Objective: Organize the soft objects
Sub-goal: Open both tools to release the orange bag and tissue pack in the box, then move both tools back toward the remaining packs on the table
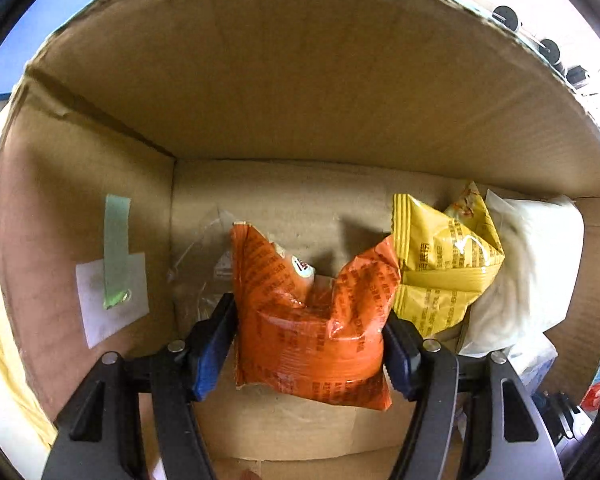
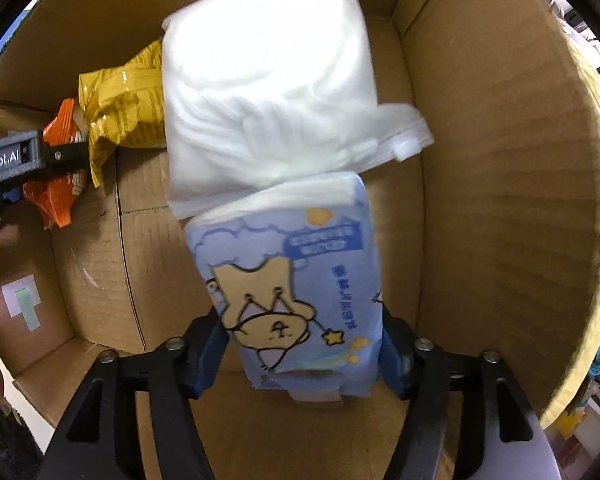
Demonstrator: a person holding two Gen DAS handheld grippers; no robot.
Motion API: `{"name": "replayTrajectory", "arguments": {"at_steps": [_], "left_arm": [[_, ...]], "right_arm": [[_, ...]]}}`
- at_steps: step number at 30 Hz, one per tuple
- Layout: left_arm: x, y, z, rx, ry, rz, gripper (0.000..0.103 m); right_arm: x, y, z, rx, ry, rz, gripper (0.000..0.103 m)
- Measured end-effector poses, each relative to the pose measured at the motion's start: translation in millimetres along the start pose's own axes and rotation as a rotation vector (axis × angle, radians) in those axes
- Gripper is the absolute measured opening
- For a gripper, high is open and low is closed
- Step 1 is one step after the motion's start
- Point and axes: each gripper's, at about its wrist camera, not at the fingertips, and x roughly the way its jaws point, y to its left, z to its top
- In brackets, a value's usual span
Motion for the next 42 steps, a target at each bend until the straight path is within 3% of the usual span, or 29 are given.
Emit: {"name": "replayTrajectory", "arguments": {"at_steps": [9,17,20,23,26,36,42], "left_arm": [[-16.1,3.9,-18.6,-0.018,-0.025,-0.018,0.067],[-53.5,11.4,-51.4,-0.021,-0.101,-0.038,0.068],[-67.7,15.6,-67.4,-0.015,-0.137,-0.039,0.069],[-86.6,20.8,-78.2,-0.009,-0.169,-0.04,0.085],[-97.2,16.2,-93.4,-0.001,-0.19,-0.045,0.093],[-116.9,10.5,-112.7,-0.009,-0.25,-0.059,0.094],[-151.6,9.1,-140.9,-0.019,-0.32,-0.047,0.094]], "right_arm": [[-24.4,15.3,6.7,-0.014,-0.046,0.004,0.081],[-51.6,20.8,5.4,-0.029,-0.096,0.006,0.082],[-57.8,11.4,5.2,-0.032,-0.11,0.018,0.094],[-66.3,13.5,3.8,-0.046,-0.129,0.019,0.096],[-78.1,13.8,0.7,-0.052,-0.142,0.021,0.103],[-111.3,11.5,-34.5,-0.083,-0.224,0.015,0.103],[-143.1,7.0,-58.5,-0.092,-0.289,0.031,0.103]]}}
